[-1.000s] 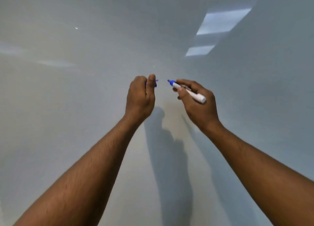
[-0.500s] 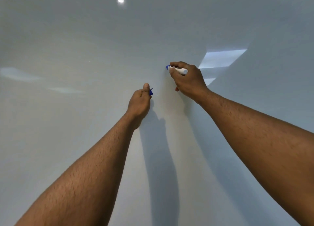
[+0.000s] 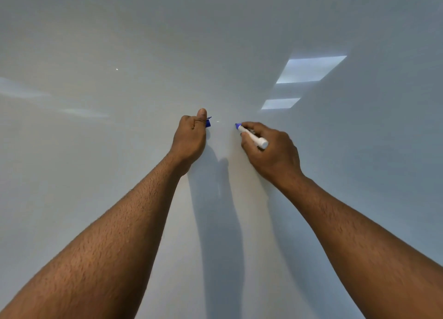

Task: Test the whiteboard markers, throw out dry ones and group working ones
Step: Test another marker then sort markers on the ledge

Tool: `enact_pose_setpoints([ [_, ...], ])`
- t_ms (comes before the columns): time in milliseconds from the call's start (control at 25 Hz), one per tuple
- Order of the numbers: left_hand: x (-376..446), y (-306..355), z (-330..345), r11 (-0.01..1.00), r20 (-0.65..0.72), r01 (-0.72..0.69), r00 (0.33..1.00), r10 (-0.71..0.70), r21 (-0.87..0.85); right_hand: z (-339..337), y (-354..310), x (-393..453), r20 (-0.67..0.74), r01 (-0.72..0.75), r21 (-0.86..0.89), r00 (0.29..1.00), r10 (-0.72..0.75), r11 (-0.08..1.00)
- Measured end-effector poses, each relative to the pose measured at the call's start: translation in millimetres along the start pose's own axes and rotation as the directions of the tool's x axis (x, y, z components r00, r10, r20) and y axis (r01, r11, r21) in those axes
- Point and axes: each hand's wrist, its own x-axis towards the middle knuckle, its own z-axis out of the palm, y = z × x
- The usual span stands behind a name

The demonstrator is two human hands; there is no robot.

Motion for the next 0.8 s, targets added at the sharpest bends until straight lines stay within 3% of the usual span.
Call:
enact_pose_setpoints([
  [280,-28.0,-12.4,1.9,0.997,0.019,0.075,0.997,-0.075,-0.011,12.8,15.5,-68.8,0.075,-0.084,0.044,0.994,0.080,0.996],
  [480,-59.5,-33.4,2.8,0.995,0.053,0.104,0.993,-0.103,-0.011,11.7,28.0,-107.6,0.153,-0.045,-0.059,0.987,0.054,0.997],
  [800,-140.7,-88.5,8.9,0.966,0.074,0.258,0.963,-0.258,0.017,12.9,54.8,-178.4,0.319,-0.111,-0.160,0.935,0.158,0.981],
])
